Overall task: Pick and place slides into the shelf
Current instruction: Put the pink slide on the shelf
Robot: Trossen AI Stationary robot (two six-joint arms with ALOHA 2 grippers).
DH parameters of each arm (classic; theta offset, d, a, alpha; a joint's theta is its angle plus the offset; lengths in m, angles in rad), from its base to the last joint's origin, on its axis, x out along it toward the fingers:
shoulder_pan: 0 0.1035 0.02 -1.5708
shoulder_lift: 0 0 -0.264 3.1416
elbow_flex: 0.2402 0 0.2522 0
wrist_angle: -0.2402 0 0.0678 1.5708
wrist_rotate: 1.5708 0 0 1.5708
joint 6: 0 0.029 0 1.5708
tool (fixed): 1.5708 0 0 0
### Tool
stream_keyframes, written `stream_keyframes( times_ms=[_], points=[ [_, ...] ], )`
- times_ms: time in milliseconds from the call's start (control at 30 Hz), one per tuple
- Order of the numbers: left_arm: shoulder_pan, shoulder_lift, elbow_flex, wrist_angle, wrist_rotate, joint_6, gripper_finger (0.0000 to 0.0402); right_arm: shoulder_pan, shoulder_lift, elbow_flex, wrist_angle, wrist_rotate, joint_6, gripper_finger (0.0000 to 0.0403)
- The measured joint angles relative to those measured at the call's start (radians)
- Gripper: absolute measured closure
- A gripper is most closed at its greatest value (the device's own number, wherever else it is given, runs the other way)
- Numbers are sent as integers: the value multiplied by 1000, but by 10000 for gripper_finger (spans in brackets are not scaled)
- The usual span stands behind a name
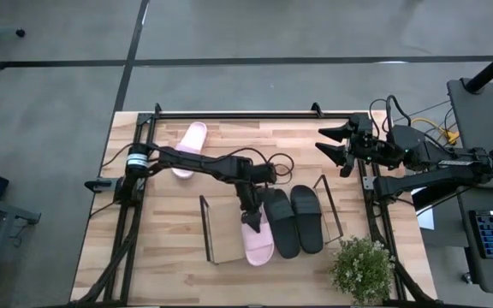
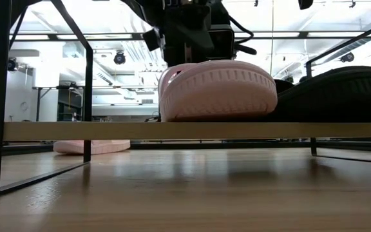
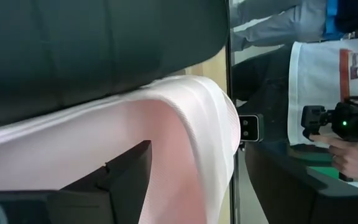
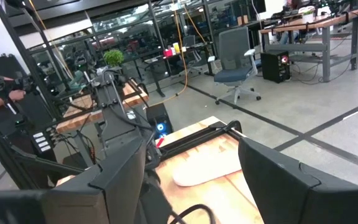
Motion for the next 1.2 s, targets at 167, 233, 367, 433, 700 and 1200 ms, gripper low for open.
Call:
stream_keyframes(
  times_ms=[167,233,367,433,700,1200],
  points=[
    [24,-8,7,-38,-2,-1,159,0,0,0,0,0,0,154],
    [34,-22,7,-51,-3,0,159,0,0,0,0,0,0,154],
    [52,-65,6,-52,-18,0,159,0,0,0,-4,0,8,154],
    [58,-87,8,-56,-61,0,159,0,0,0,-8,0,8,154],
    [67,-223,3,-171,-300,55,159,0,2,0,-8,0,8,154],
    [83,-466,-1,-375,-614,191,159,0,3,0,-8,0,8,154]
  ],
)
